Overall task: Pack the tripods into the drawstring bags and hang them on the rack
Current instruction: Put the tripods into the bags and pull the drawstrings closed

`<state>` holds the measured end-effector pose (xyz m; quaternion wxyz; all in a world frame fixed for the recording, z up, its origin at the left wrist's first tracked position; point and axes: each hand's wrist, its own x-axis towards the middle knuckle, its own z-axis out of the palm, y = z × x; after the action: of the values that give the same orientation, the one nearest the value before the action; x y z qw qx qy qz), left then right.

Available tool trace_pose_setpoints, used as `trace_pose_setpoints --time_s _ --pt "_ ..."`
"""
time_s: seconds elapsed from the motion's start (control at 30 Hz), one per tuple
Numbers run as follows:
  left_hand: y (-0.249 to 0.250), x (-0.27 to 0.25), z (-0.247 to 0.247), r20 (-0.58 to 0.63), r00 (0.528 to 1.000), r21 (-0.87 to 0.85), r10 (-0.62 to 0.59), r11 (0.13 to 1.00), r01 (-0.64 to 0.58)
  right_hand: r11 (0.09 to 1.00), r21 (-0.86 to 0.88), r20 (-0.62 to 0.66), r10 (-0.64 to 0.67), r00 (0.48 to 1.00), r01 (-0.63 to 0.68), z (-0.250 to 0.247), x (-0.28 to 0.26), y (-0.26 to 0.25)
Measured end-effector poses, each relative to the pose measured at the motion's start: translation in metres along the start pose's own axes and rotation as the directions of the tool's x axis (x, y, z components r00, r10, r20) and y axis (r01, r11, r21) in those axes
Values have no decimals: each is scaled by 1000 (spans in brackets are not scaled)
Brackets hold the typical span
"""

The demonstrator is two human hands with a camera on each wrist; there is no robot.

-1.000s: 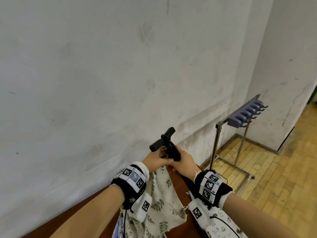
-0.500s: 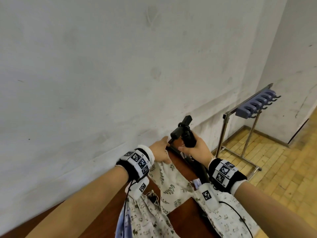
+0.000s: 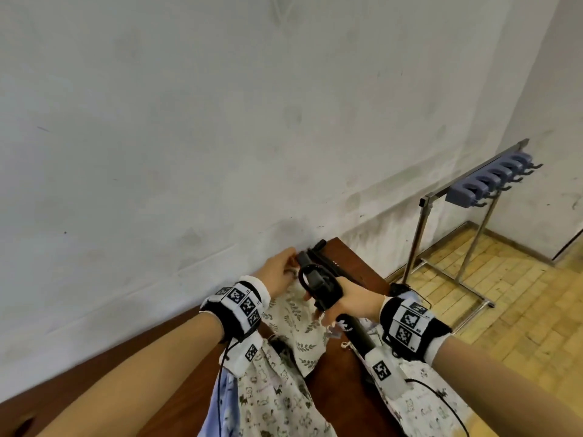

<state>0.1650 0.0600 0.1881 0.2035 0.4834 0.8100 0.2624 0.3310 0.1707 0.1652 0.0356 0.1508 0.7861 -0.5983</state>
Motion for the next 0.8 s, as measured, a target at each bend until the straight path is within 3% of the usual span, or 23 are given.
trace_pose_setpoints --time_s 0.1,0.23,0.53,0.8 --pt "5 -3 -1 -30 1000 -87 5 996 -7 1000 -7 103 30 994 -30 9 8 9" --pt "5 -9 -5 -92 996 -84 11 996 -19 998 23 169 61 984 -66 5 11 13" --pt "18 -25 -1 -244 970 -153 24 986 -63 987 -94 286 154 946 -133 2 25 19" --pt "41 -23 -1 -186 959 241 213 956 -165 959 181 212 179 961 -219 -16 29 28"
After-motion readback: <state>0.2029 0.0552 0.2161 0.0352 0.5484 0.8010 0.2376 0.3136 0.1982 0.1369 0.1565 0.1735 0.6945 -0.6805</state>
